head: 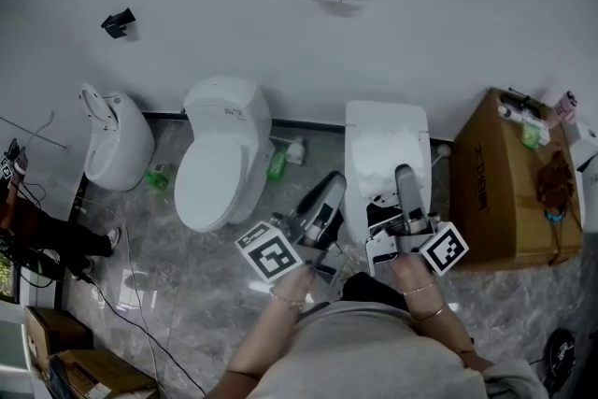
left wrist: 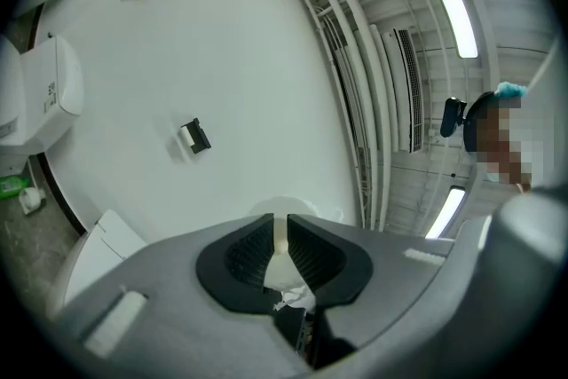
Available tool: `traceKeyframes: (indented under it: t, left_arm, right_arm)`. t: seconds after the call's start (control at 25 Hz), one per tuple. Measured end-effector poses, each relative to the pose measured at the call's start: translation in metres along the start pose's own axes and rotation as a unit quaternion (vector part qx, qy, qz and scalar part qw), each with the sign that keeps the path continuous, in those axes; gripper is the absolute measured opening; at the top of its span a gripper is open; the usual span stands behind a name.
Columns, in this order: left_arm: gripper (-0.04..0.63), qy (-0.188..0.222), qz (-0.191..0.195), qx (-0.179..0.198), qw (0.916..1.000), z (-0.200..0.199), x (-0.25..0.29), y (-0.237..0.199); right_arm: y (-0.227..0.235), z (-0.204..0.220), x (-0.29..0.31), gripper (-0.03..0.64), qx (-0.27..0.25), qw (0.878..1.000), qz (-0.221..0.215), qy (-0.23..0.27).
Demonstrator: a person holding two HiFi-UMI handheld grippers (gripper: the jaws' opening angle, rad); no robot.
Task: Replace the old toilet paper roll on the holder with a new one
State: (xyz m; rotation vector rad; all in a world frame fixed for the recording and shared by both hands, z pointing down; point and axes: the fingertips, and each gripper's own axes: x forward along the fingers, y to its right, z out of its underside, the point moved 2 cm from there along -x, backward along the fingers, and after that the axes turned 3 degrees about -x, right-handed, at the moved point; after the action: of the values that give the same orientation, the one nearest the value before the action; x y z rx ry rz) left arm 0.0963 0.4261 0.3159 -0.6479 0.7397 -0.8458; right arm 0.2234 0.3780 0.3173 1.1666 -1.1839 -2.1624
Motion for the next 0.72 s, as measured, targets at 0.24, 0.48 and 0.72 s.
traceKeyframes:
  t: [0.24,0.48,0.72]
  left_arm:
    - [0.032,0.015,0.016,-0.002,0.9998,-0.016,0.059,-0.031]
    - [0.032,0.022,0.006,-0.012,0.9997,-0.024,0.102,-0.063]
    - [0.032,0.006,0.002,-0.026,0.9997,-0.030,0.129,-0.086]
  right_arm:
    - [0.034,-0.030,0.044,0.414,0.002,1.000,-0.006,-0.010]
    - [0.064,-0.048,0.070,0.414,0.012,1.000,0.002,-0.011]
    - [0.091,-0.059,0.084,0.414,0.017,1.000,0.023,0.000]
